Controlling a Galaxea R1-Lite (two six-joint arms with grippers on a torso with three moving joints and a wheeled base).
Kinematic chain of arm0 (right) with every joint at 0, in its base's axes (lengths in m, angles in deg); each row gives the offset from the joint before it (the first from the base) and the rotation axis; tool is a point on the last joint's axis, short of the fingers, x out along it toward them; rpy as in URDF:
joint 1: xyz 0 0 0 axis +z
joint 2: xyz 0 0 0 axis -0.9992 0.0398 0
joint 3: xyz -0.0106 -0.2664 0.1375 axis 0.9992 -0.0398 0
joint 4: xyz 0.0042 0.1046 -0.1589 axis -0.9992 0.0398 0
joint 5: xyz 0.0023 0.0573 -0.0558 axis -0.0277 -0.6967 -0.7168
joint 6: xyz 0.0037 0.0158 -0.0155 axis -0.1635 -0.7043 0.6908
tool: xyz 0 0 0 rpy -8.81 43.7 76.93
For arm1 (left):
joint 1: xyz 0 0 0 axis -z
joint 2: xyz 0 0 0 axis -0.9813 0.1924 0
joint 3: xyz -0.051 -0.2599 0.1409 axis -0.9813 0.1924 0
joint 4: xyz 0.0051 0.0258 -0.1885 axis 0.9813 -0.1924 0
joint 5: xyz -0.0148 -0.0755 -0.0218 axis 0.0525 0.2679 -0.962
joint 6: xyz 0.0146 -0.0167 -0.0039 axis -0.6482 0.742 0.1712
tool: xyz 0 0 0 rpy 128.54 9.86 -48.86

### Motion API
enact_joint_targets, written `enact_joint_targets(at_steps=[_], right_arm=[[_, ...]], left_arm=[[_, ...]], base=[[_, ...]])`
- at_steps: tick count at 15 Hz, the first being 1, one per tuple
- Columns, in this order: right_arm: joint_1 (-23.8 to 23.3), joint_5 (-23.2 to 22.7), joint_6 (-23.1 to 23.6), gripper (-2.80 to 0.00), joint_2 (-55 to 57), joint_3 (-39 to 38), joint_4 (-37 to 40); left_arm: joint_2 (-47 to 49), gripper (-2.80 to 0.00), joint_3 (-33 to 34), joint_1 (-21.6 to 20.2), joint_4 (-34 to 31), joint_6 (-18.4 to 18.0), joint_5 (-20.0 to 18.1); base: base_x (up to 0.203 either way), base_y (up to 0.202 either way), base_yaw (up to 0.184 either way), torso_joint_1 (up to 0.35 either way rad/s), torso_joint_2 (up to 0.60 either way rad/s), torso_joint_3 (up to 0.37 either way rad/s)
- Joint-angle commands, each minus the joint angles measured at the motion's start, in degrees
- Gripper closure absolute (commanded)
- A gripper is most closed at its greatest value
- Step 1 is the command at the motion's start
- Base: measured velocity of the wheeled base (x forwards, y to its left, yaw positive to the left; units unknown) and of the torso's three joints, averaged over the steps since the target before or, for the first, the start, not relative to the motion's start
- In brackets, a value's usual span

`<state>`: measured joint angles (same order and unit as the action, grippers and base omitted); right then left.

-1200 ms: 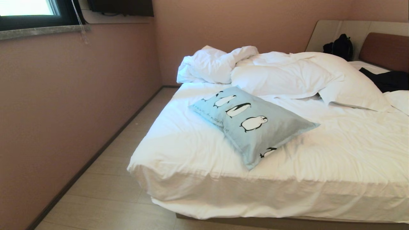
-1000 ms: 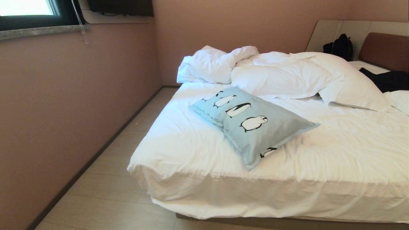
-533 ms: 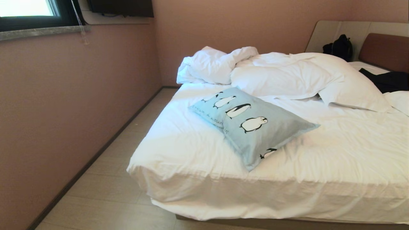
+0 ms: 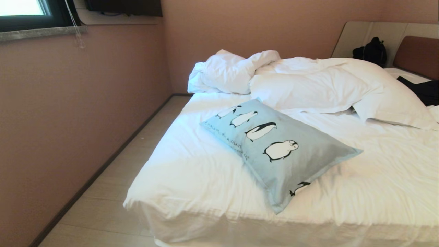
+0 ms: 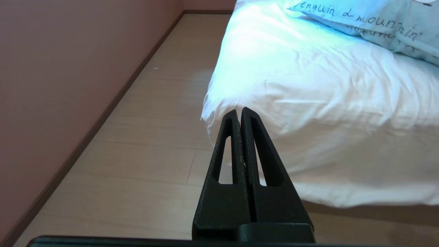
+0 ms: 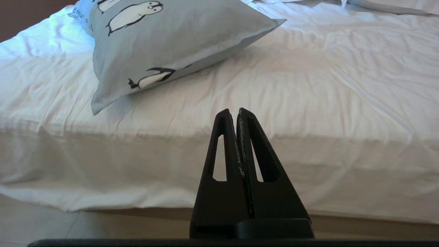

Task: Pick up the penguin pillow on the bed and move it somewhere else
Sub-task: Pick up the pillow

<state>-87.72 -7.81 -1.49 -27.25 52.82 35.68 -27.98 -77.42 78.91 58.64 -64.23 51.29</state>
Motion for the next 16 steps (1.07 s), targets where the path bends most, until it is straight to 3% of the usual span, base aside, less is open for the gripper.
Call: enact_joint_targets(at_steps=[1, 4, 11, 16], right_arm=[[0.0, 0.0, 0.0, 0.00, 0.0, 0.0, 0.0], [0.0, 0.0, 0.0, 0.00, 0.0, 0.0, 0.0], [0.0, 0.0, 0.1, 0.00, 0.0, 0.0, 0.0], [0.0, -0.1, 0.2, 0.00, 0.0, 0.0, -0.1]], left_arm=[[0.0, 0.00, 0.1, 0.0, 0.0, 0.0, 0.0], [0.0, 0.00, 0.1, 0.0, -0.1, 0.0, 0.0], [0.0, 0.00, 0.1, 0.0, 0.0, 0.0, 0.0], [0.0, 0.00, 0.1, 0.0, 0.0, 0.3, 0.0]], base=[[0.198, 0.000, -0.001, 0.004, 0.00, 0.002], [0.173, 0.000, 0.001, 0.007, 0.00, 0.002], [0.000, 0.000, 0.000, 0.000, 0.00, 0.000], [0.162, 0.000, 0.000, 0.002, 0.00, 0.002]])
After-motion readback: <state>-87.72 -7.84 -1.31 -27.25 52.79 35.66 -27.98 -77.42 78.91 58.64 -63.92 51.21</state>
